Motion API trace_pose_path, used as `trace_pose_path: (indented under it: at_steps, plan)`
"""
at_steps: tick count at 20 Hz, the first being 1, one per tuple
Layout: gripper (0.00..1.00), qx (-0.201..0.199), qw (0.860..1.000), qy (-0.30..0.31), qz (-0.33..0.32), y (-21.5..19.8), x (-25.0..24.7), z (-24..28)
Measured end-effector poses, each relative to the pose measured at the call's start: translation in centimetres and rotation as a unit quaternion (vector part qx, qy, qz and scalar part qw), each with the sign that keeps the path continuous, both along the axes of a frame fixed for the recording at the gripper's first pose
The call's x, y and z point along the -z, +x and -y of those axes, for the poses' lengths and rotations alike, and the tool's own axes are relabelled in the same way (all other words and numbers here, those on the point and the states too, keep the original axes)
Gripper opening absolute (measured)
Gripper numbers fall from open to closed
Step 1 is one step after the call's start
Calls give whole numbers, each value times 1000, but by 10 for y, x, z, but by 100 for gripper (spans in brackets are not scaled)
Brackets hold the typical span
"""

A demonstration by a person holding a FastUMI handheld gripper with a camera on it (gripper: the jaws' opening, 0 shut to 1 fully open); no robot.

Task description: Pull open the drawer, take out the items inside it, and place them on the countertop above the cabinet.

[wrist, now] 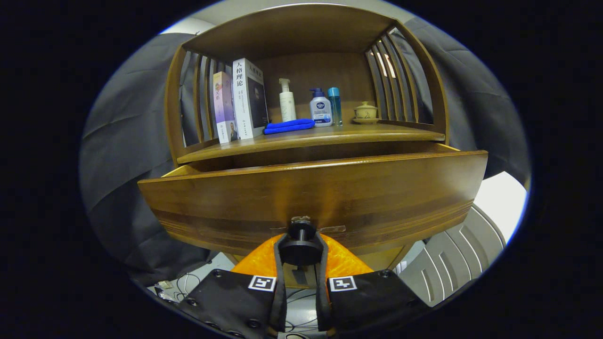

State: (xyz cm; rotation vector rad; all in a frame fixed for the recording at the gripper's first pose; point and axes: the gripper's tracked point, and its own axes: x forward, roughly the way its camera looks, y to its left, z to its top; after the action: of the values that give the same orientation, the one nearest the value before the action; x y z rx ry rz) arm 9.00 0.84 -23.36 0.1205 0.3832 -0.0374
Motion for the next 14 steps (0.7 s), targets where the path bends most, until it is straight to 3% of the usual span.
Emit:
trace_pose_path:
  at_steps: [14]
  plan:
    - [27, -9, 1000, 6, 7, -72, 8, -12]
